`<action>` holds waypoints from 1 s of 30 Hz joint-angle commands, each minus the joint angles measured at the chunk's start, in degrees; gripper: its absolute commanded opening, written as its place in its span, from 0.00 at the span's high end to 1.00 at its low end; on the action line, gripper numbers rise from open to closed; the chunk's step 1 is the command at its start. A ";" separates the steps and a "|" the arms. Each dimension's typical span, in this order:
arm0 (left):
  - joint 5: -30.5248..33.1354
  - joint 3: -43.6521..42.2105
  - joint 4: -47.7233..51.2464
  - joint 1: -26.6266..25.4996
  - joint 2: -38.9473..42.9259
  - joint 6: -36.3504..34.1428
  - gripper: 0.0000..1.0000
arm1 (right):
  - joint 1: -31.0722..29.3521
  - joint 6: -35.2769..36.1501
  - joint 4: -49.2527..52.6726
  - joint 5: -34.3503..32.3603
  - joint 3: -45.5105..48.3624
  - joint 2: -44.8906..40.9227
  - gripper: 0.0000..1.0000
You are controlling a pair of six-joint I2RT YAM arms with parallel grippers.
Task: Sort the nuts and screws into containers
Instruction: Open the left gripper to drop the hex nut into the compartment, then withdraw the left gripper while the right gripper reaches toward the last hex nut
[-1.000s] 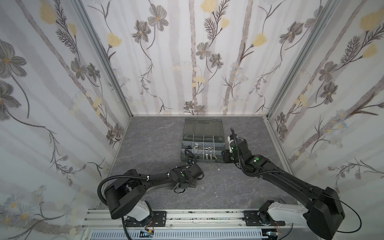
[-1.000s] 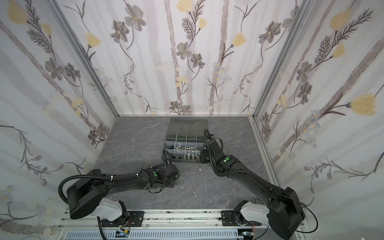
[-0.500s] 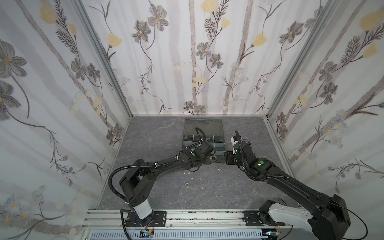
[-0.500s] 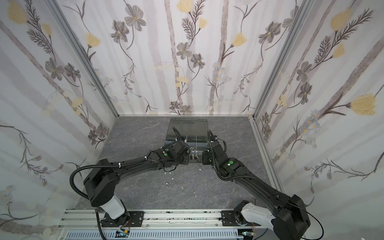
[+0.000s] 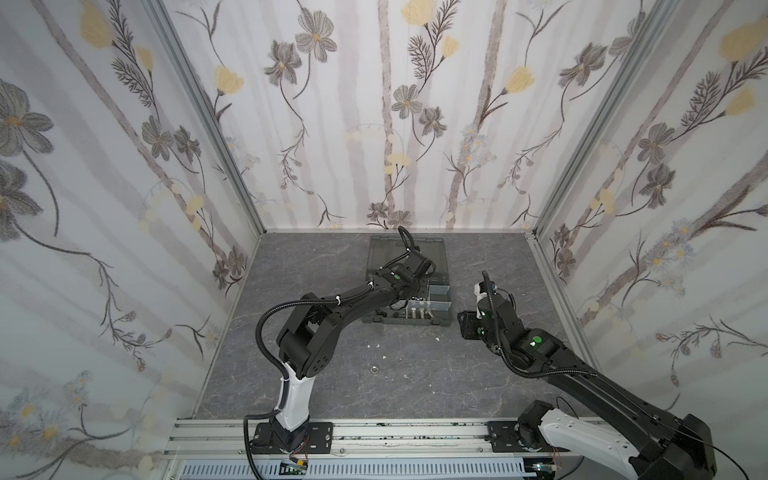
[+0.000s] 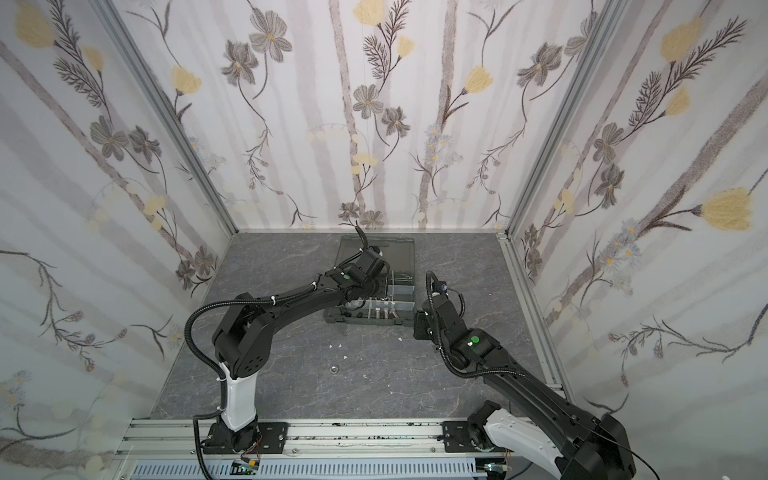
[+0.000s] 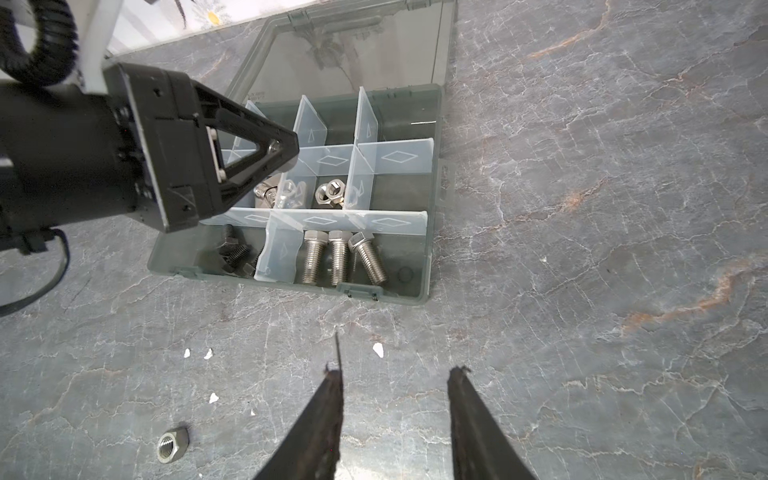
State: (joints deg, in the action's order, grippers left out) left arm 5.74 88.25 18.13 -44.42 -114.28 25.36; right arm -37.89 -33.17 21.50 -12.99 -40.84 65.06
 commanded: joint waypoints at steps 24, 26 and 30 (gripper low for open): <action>1.38 -3.49 -0.20 0.30 2.97 0.38 0.55 | -0.05 -0.66 -1.18 -0.25 -0.64 1.56 0.57; 1.43 -3.77 -0.20 0.39 3.49 0.62 0.55 | -0.01 -0.57 -1.24 -0.14 -0.64 1.61 0.57; 1.56 -4.30 -0.21 0.47 4.73 0.91 0.54 | 0.01 -0.49 -1.36 -0.01 -0.73 1.72 0.57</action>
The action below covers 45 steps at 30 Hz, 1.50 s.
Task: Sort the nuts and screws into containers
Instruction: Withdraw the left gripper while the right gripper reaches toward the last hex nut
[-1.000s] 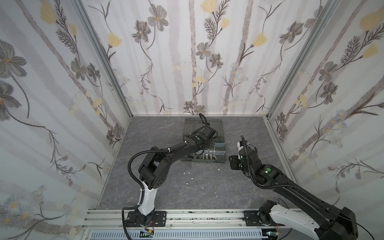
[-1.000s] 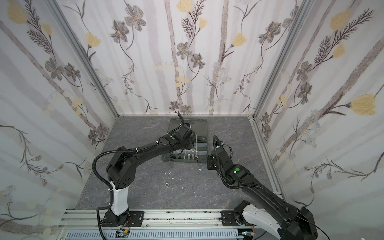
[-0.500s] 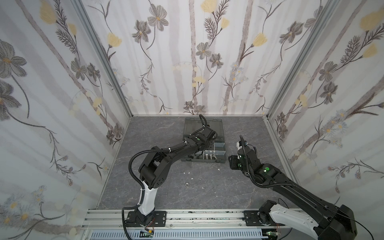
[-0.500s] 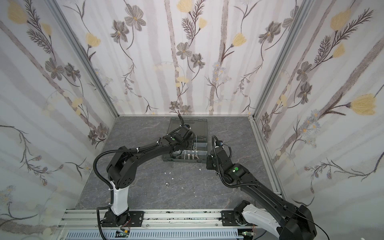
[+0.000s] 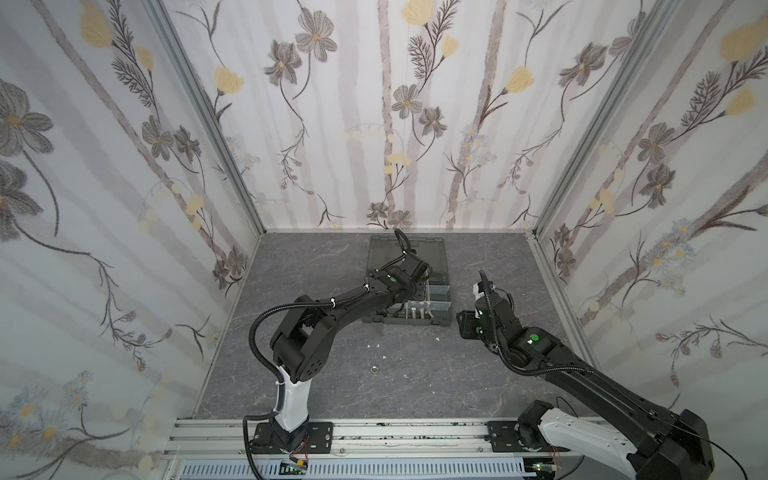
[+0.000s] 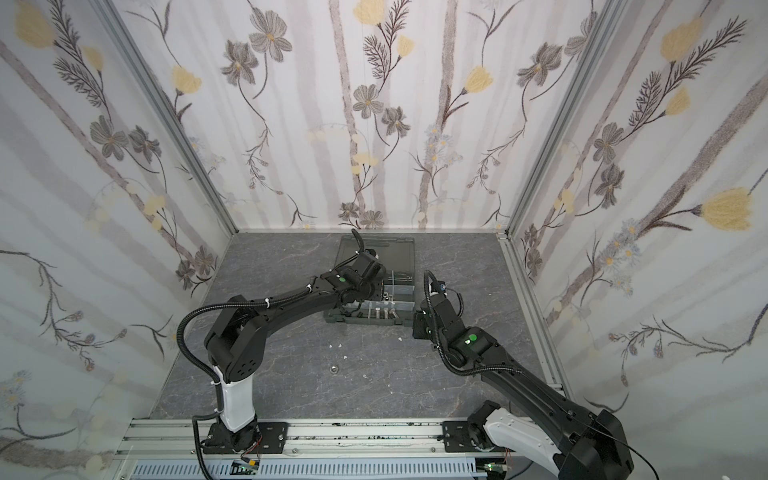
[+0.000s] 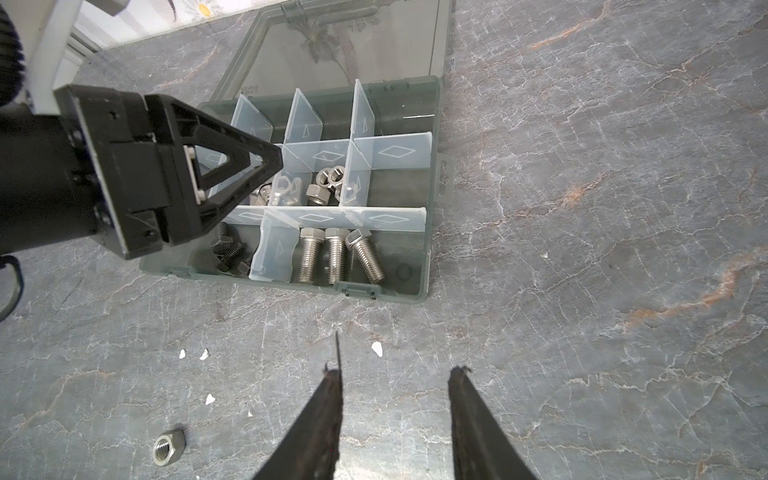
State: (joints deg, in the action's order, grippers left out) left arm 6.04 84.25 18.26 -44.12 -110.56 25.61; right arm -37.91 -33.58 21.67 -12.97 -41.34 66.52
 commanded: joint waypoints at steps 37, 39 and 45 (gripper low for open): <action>7.35 -47.03 -0.96 9.96 49.42 12.54 0.52 | -24.88 0.35 -8.52 7.94 -14.40 33.46 0.57; 6.91 -48.04 -0.95 10.69 50.35 12.54 0.51 | -26.33 0.36 -8.30 8.20 -15.96 36.06 0.57; 5.49 -51.66 -0.95 13.99 54.43 13.43 0.50 | -29.65 0.70 -8.01 9.45 -19.74 41.50 0.57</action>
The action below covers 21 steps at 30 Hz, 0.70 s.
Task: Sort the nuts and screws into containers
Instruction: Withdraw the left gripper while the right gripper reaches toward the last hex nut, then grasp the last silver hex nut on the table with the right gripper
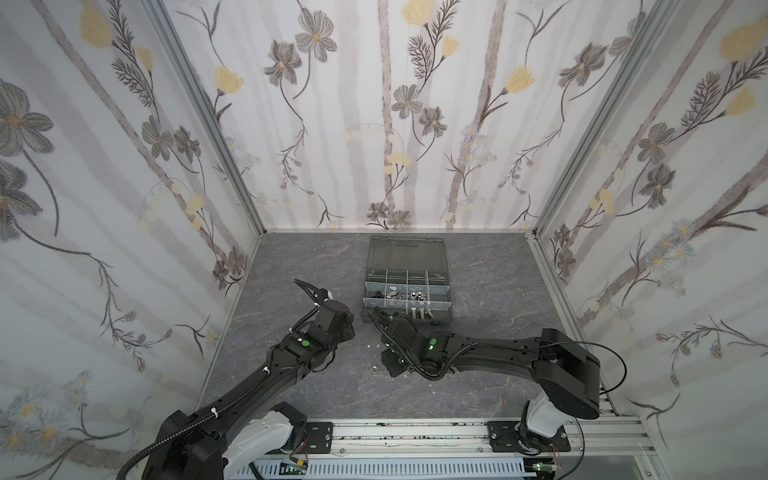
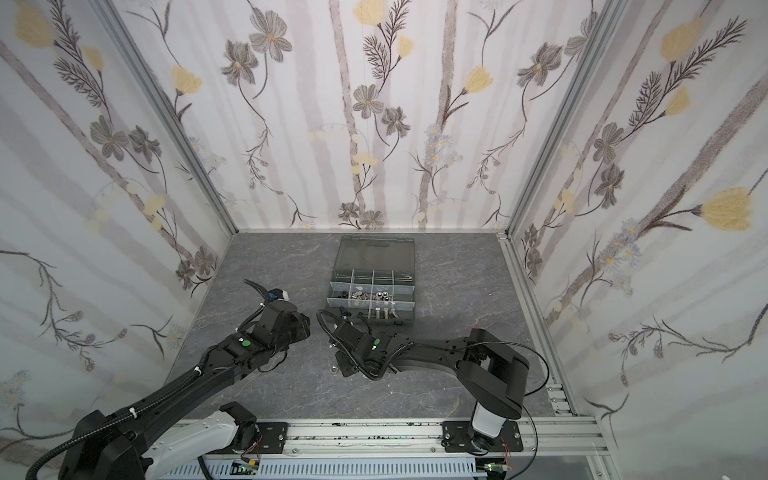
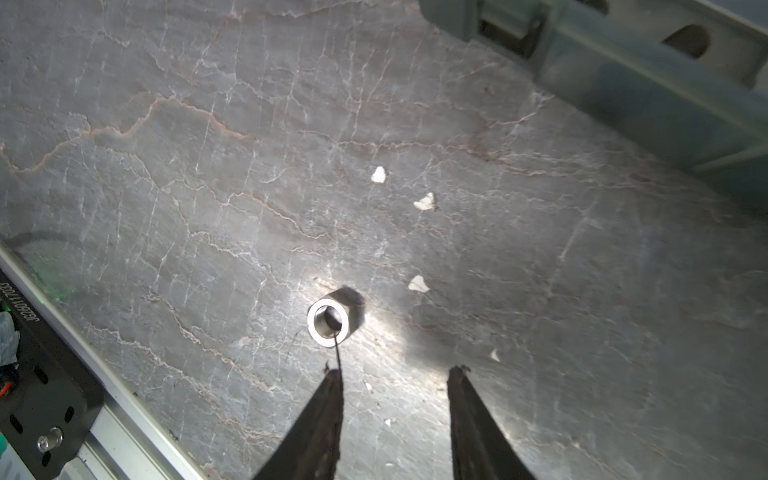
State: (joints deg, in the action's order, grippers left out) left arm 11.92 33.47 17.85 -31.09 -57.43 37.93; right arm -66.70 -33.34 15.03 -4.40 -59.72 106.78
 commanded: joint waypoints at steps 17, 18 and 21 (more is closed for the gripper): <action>-2.86 -4.29 -0.53 4.46 5.35 1.27 0.49 | -3.53 1.60 3.52 -1.18 -8.29 9.13 0.58; -2.88 -4.43 -0.53 4.49 5.46 1.27 0.49 | -3.60 1.57 3.72 -1.27 -8.52 9.48 0.58; -3.05 -4.88 -0.53 4.55 5.65 1.42 0.49 | -3.70 1.51 3.92 -1.46 -8.98 10.34 0.58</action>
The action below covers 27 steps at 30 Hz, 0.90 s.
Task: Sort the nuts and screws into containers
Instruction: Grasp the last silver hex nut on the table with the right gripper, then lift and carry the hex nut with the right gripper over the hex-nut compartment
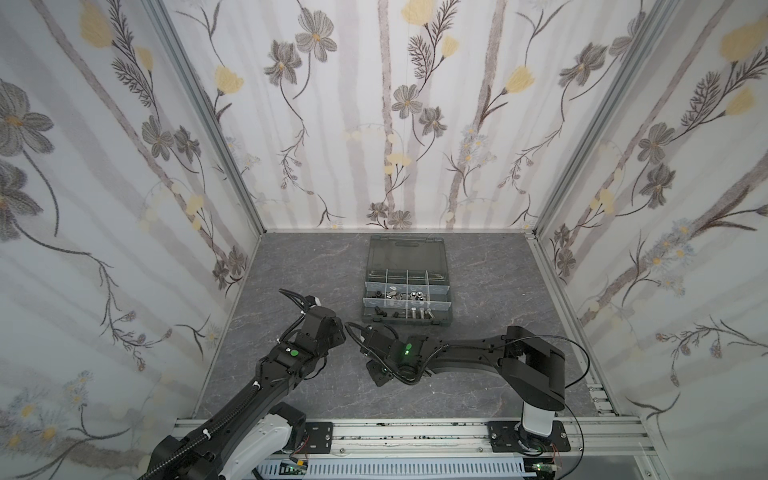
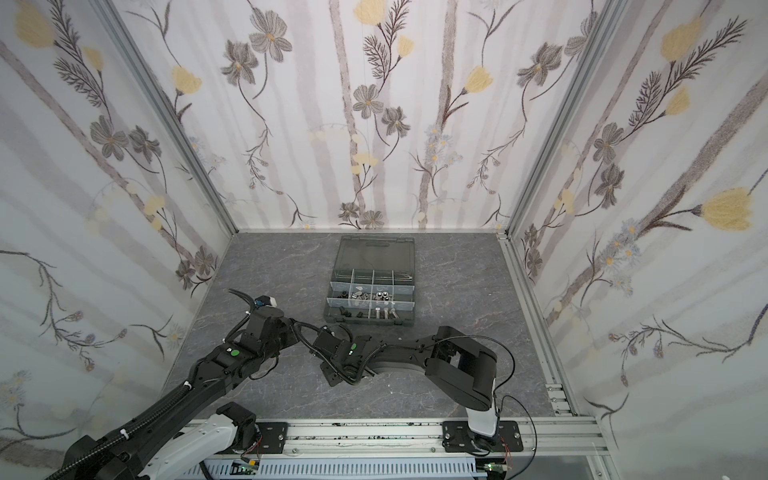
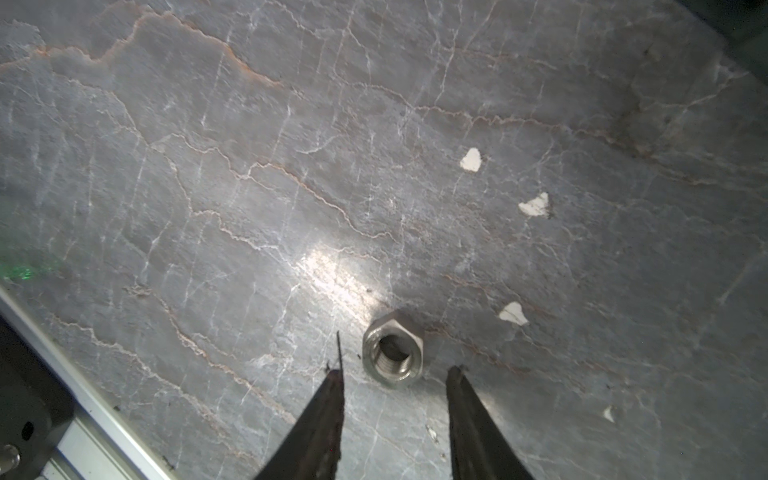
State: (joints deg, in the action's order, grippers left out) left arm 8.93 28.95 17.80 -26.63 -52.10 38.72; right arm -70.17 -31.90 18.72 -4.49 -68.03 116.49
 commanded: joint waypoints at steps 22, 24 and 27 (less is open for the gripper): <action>-0.66 -1.23 -0.49 0.16 1.08 1.62 0.49 | -0.58 1.41 1.84 -2.81 -3.82 5.06 0.73; -0.67 -1.41 -0.49 0.18 1.20 1.70 0.49 | -0.57 1.40 1.94 -2.87 -3.95 5.33 0.75; -0.58 -1.34 -0.49 0.18 1.26 1.80 0.49 | -0.56 1.56 2.24 -3.63 -3.95 4.59 0.77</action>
State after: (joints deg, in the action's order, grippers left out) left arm 7.90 27.83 17.80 -26.52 -51.03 39.68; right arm -70.72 -30.96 20.78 -6.55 -71.72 121.01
